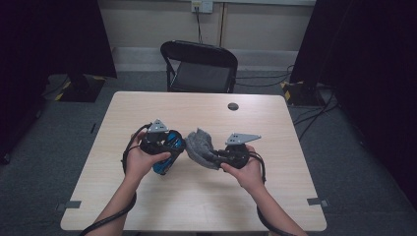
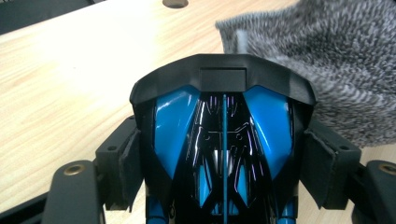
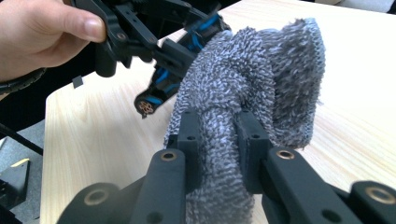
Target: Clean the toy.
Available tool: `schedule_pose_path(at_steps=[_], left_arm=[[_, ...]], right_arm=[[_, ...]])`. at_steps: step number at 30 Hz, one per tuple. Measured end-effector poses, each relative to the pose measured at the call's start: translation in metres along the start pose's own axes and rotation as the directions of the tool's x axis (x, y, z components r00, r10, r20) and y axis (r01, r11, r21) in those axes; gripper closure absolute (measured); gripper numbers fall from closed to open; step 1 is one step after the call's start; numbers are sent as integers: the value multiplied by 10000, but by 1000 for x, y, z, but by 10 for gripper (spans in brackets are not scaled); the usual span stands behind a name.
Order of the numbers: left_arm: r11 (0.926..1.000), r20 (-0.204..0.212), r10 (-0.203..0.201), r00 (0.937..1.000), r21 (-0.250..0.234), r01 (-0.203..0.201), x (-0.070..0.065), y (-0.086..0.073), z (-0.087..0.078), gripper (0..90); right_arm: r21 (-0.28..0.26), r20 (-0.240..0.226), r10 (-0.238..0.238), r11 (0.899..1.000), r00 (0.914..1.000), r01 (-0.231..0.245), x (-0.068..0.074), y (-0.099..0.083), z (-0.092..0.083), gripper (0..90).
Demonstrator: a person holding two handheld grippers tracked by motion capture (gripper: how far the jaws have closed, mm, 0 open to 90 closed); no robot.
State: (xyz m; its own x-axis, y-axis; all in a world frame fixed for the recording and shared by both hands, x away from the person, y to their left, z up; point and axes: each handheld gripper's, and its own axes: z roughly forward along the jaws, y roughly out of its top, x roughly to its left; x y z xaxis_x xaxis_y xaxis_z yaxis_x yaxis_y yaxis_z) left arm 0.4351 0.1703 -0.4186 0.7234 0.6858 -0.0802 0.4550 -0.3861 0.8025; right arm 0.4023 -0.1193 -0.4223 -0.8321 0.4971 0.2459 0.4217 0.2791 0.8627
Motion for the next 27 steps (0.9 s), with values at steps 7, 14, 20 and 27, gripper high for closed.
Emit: schedule_pose_path(at_steps=[7, 14, 20, 27], left_arm=[[10000, 8, 8, 10000, -91, -8, -1, 4, -5, 256], [9993, 264, 341, 9991, -160, -337, -14, 13, -4, 256], [9983, 552, 572, 9968, -112, -567, -25, 19, 1, 256], [9983, 758, 575, 9955, -92, -569, -34, 24, 10, 255]], right_arm=[[-306, 647, 487, 9984, 9967, -468, -17, -12, -21, 750], [-809, 1741, 916, 9936, 9804, -785, -35, -11, -35, 751], [-1004, 2013, 967, 9919, 9747, -777, -36, -3, -29, 750], [-1049, 1992, 769, 9929, 9769, -568, -27, 8, -12, 750]])
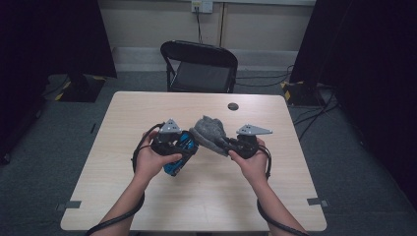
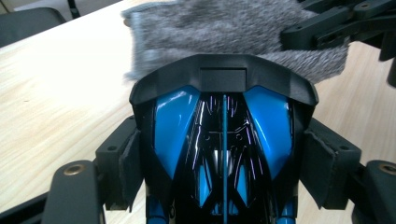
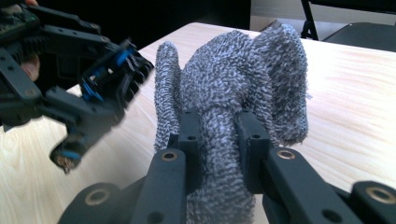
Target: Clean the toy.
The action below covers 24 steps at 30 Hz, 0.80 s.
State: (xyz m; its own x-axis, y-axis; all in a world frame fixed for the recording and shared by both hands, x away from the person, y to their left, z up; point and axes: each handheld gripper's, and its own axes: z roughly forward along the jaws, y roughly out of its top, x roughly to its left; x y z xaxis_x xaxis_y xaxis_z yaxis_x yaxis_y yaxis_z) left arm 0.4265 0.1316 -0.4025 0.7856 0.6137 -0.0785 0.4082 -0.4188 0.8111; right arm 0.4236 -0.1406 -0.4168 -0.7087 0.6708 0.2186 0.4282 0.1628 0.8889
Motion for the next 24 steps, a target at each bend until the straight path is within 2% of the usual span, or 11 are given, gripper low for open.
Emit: schedule_pose_path(at_steps=[7, 14, 20, 24], left_arm=[[9999, -80, -98, 9999, 23, 98, 1, 2, 4, 255], [9998, -310, -134, 9994, 124, 138, 2, 4, 9, 255], [9998, -318, -130, 9994, 125, 134, 1, 9, 10, 255], [9999, -381, -91, 9992, 126, 96, 2, 14, 10, 256]], right_arm=[[-101, -425, -90, 9999, 9991, 86, 12, 3, 6, 750], [-47, -728, 147, 9999, 9972, -151, 12, -2, 8, 750], [89, -710, 80, 9999, 9974, -74, 13, -6, 10, 751], [202, -853, 138, 9997, 9963, -121, 13, -9, 12, 751]])
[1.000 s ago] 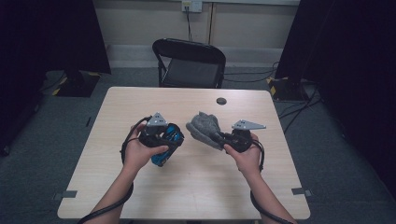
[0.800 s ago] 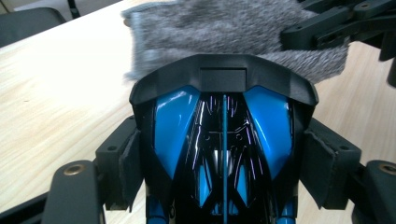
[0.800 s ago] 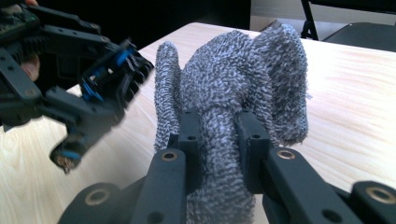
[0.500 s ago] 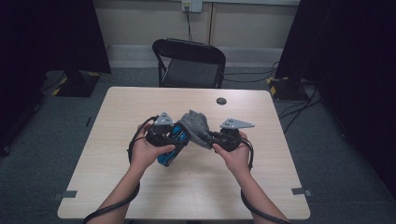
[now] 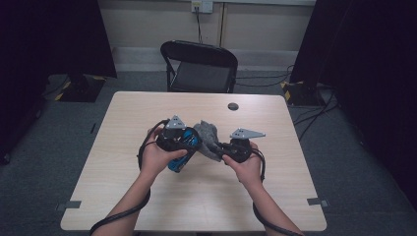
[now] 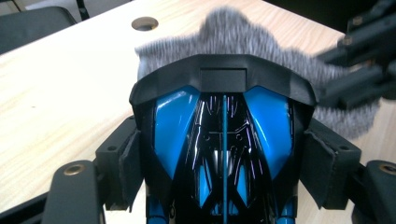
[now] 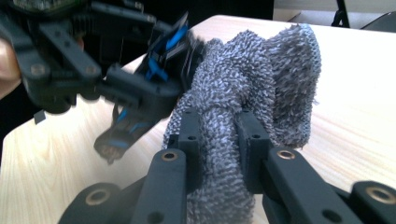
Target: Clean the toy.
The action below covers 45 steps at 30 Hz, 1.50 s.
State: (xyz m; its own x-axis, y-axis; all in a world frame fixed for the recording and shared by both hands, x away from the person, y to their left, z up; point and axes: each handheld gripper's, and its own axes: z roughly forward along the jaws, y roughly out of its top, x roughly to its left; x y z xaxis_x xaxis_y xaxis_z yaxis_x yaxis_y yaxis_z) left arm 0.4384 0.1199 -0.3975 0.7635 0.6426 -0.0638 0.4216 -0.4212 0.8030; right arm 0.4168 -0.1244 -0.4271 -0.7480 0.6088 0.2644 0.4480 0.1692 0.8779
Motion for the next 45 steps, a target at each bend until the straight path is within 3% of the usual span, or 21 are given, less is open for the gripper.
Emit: schedule_pose_path(at_steps=[9, 13, 18, 27, 34, 38, 45], left_arm=[[9999, 31, -54, 10000, 121, 53, 1, 3, 3, 256], [10000, 67, -37, 10000, 49, 37, 1, 5, 3, 256], [10000, -45, -41, 10000, 48, 41, 2, 8, 3, 255], [9998, -90, -170, 9998, 125, 171, 4, 10, 7, 255], [9995, -10, -320, 9995, 4, 320, 5, 12, 8, 256], [9996, -70, -295, 9995, 41, 295, 5, 17, 9, 255], [9988, -76, -479, 9988, 5, 480, 8, 19, 12, 255]], right_arm=[[25, -10, 21, 10000, 10000, -21, 0, -2, 1, 751], [122, 246, -106, 9999, 9996, 103, -1, -3, 1, 751], [106, -6, -113, 9999, 9999, 113, 0, -4, 2, 752], [397, 79, -355, 9986, 9993, 351, 5, -7, 7, 751], [632, -101, -462, 9969, 9989, 468, 8, -13, 14, 752], [863, -389, -789, 9929, 9961, 820, 18, -16, 21, 751], [986, -682, -765, 9917, 9947, 830, 23, -22, 27, 751]])
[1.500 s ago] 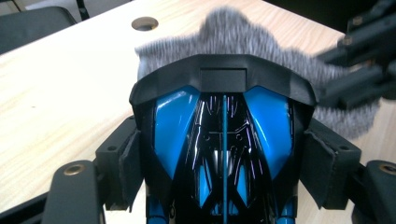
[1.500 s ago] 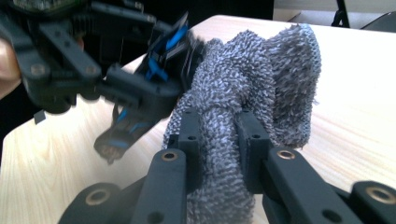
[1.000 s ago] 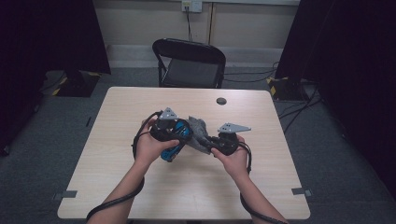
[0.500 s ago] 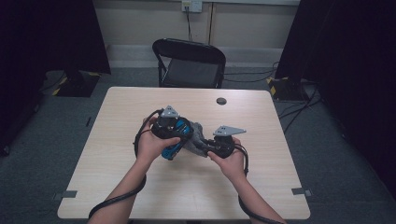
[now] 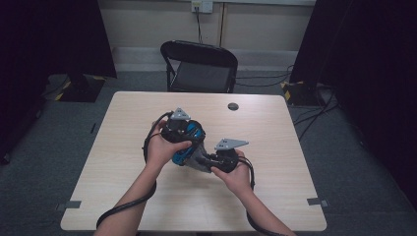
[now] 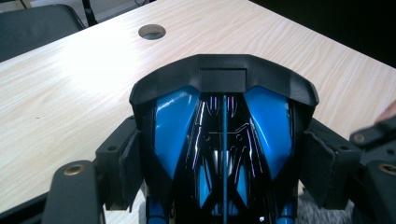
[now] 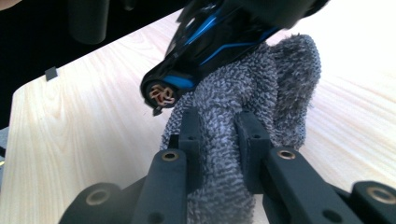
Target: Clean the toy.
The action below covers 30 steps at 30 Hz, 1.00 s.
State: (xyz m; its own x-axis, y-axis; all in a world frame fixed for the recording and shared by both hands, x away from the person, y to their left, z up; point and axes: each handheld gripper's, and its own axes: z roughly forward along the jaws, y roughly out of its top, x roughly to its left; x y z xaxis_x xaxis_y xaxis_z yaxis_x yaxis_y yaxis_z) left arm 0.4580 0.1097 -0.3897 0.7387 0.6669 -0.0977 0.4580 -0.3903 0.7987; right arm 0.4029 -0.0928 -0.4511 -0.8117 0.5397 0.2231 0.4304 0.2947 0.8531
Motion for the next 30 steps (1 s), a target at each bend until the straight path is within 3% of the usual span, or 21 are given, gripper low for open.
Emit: schedule_pose_path(at_steps=[10, 14, 21, 24, 30], left_arm=[[9999, -88, -126, 9999, -108, 125, 3, 8, 2, 256], [9996, -118, -151, 9998, -225, 148, 4, 12, -1, 256], [9985, -260, -306, 9992, -471, 293, 11, 15, -9, 256], [9985, -344, -313, 9989, -469, 297, 15, 14, -15, 256], [9985, -429, -319, 9986, -458, 300, 20, 10, -27, 255]], right_arm=[[249, -368, -83, 9996, 9993, 93, 8, -7, 13, 752], [348, -726, -118, 9993, 9973, 144, 13, -9, 18, 752], [574, -967, -440, 9971, 9943, 497, 17, -11, 19, 751], [582, -836, -445, 9971, 9955, 495, 12, -10, 13, 751], [476, -145, -221, 9986, 9996, 228, -8, -6, -4, 751]])
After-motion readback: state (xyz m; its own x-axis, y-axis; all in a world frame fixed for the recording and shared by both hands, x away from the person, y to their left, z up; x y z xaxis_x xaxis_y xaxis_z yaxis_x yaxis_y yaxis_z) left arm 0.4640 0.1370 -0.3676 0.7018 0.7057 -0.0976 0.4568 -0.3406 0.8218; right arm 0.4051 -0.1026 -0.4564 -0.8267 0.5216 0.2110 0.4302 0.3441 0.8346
